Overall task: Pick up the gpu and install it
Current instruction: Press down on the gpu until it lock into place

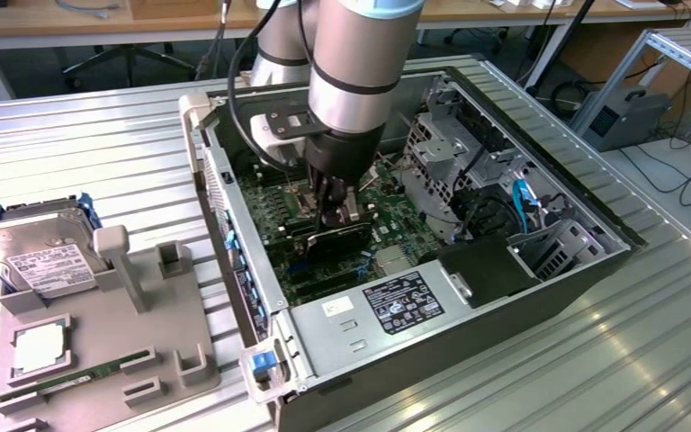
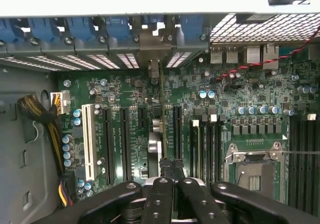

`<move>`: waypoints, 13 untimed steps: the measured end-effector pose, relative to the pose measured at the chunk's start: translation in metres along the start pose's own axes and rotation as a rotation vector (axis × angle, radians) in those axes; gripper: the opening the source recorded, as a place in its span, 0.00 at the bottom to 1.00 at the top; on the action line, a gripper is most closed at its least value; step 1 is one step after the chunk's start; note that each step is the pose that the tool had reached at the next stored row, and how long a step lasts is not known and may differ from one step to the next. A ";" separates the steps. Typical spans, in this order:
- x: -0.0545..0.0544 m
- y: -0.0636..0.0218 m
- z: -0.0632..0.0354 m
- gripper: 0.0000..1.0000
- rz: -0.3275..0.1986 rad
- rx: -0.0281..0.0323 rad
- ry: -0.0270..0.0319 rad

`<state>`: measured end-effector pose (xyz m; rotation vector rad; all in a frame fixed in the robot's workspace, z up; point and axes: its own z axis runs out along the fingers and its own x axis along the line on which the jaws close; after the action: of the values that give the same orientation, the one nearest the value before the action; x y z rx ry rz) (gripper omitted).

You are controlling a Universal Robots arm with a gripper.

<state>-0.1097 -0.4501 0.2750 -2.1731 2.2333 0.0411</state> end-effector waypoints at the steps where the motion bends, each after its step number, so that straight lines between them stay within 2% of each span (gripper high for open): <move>1: 0.000 0.0000 0.0001 0.11 0.000 -0.0001 0.0003; 9: 0.000 0.0000 0.0051 0.11 0.000 -0.0001 0.0001; 13: 0.000 0.0038 0.0054 0.11 0.000 -0.0002 0.0003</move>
<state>-0.1135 -0.4501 0.2696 -2.1733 2.2336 0.0409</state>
